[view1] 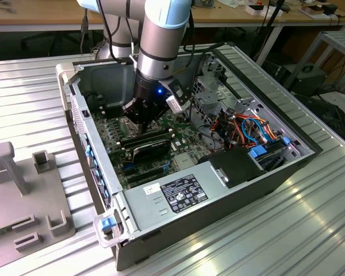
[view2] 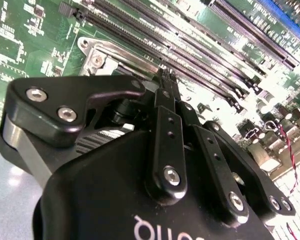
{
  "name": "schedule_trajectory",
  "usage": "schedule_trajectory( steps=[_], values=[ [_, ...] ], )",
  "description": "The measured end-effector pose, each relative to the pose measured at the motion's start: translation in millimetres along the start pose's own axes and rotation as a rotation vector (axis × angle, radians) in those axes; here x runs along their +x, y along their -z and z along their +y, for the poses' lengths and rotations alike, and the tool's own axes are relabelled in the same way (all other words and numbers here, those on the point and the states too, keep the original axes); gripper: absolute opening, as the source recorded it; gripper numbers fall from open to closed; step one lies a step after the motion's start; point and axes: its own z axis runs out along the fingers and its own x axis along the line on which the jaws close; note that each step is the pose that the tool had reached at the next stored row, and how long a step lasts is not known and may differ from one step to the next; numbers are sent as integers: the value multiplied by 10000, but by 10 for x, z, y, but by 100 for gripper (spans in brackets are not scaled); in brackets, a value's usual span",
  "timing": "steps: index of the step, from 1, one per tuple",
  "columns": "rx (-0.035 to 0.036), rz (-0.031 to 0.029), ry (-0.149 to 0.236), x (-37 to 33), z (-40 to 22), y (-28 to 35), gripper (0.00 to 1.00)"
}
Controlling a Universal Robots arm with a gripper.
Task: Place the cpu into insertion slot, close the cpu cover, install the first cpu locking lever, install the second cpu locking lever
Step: 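Install the second cpu locking lever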
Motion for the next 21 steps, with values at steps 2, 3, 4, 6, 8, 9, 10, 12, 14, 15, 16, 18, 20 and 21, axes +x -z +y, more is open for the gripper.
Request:
schedule_trajectory(
  steps=[2,3,4,6,8,9,10,12,14,15,16,18,20,21],
  values=[
    [-6,0,2,4,1,-8,11],
    [-10,0,1,5,2,-11,11],
    [-14,0,1,7,2,-15,11],
    [-20,0,2,11,3,-19,11],
    [-25,0,2,12,6,-21,11],
    [-27,0,2,12,8,-22,11],
    [-28,0,2,12,9,-22,11],
    [-32,0,3,12,12,-22,11],
    [-40,0,3,13,14,-24,11],
    [-47,0,4,13,15,-25,11],
    [-56,0,4,13,15,-26,11],
    [-77,-1,4,14,16,-31,11],
    [-94,-1,6,14,16,-34,11],
    [-103,-1,7,14,16,-36,11]
  ],
)
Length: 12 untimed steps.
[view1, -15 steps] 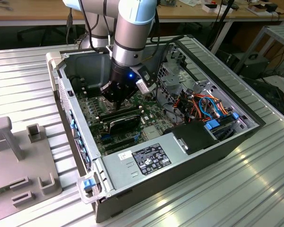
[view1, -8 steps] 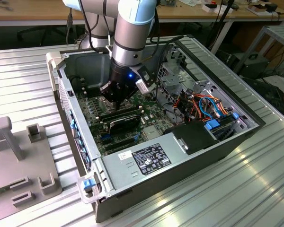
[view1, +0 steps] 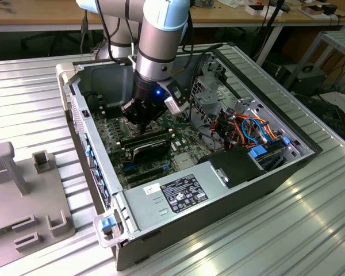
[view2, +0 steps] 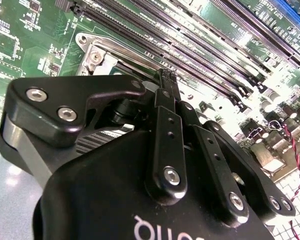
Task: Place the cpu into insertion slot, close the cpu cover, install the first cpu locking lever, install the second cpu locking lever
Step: 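Install the second cpu locking lever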
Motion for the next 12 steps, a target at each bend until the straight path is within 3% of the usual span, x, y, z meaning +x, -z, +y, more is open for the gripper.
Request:
schedule_trajectory(
  steps=[12],
  values=[
    [-166,7,12,5,-5,-41,11]
  ],
)
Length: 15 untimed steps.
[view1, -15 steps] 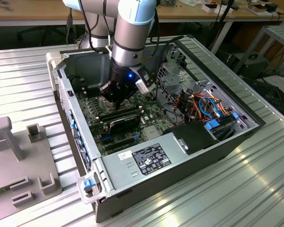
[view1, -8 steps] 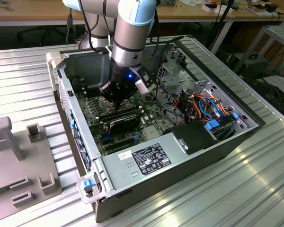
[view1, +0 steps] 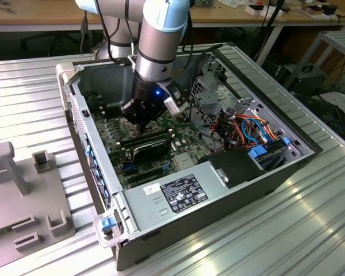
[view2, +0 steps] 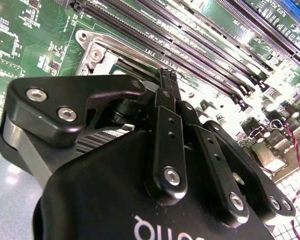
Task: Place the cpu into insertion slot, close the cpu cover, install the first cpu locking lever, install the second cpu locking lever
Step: 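Install the second cpu locking lever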
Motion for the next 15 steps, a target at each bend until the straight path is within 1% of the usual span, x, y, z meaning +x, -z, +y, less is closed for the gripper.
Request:
schedule_trajectory(
  steps=[3,11,13,15],
  values=[
    [-44,16,3,6,-10,-12,11],
    [-51,16,3,7,-11,-5,11],
    [-56,13,2,8,-9,14,11],
    [-88,-5,4,3,1,33,11]
  ],
)
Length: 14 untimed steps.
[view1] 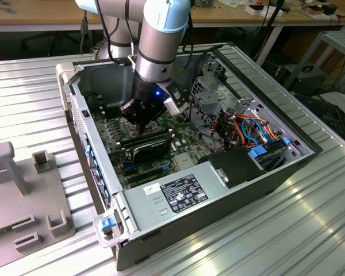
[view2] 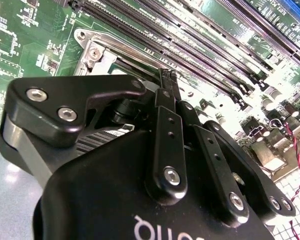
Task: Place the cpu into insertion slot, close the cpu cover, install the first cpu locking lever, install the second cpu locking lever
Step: 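Install the second cpu locking lever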
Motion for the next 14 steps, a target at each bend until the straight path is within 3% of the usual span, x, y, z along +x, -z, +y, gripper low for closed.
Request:
schedule_trajectory(
  steps=[7,14],
  values=[
    [-9,-7,2,-1,5,50,11],
    [-6,-7,2,16,4,405,11]
  ],
)
